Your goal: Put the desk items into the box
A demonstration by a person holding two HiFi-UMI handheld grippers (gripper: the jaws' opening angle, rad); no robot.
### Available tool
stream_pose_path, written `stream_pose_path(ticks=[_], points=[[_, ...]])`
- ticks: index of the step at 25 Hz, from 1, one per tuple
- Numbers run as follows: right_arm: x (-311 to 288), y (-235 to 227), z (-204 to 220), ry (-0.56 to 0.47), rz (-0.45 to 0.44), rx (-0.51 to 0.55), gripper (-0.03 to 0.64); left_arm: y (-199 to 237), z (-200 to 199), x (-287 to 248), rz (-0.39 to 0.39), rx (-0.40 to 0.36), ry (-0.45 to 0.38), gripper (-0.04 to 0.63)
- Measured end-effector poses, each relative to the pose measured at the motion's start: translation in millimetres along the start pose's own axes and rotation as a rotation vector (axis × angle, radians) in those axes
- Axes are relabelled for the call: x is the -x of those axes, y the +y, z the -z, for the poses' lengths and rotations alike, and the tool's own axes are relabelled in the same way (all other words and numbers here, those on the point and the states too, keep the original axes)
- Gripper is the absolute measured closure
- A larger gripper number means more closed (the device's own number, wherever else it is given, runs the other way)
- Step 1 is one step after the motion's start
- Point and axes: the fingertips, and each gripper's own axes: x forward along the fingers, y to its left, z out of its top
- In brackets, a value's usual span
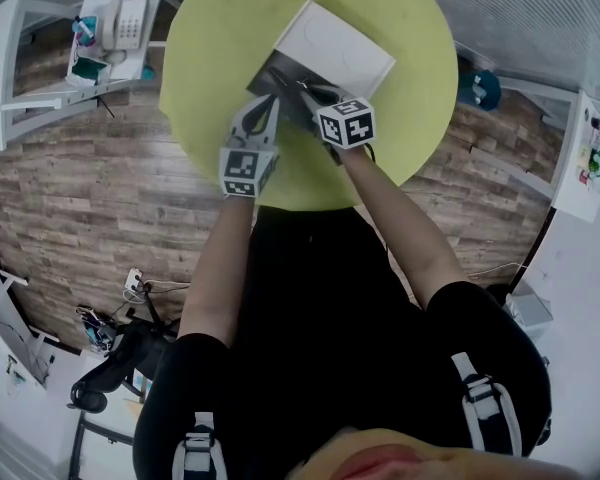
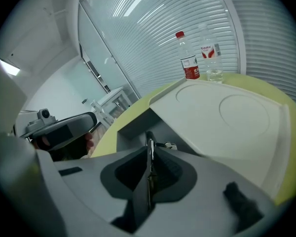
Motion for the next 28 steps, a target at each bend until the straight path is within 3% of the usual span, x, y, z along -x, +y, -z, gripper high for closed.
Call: stream_pose_path(ticks=[9, 20, 28], points=[[17.9, 3.5, 4.1, -0.025, 0.023, -0.028, 0.495, -6.6, -9.2, 16.1, 0.004, -0.002, -0.022, 0.583], [60.3, 29.1, -1.9, -0.101, 0.027, -0.01, 0.495, -23.6, -21.7, 49.4, 0.013, -0.029, -0.036, 0.583], [126.4, 69.3, -24.8, -0.217, 0.002, 0.042, 0.495, -54.4, -60.0, 77.4, 0.061, -0.068, -0.078, 0.583]])
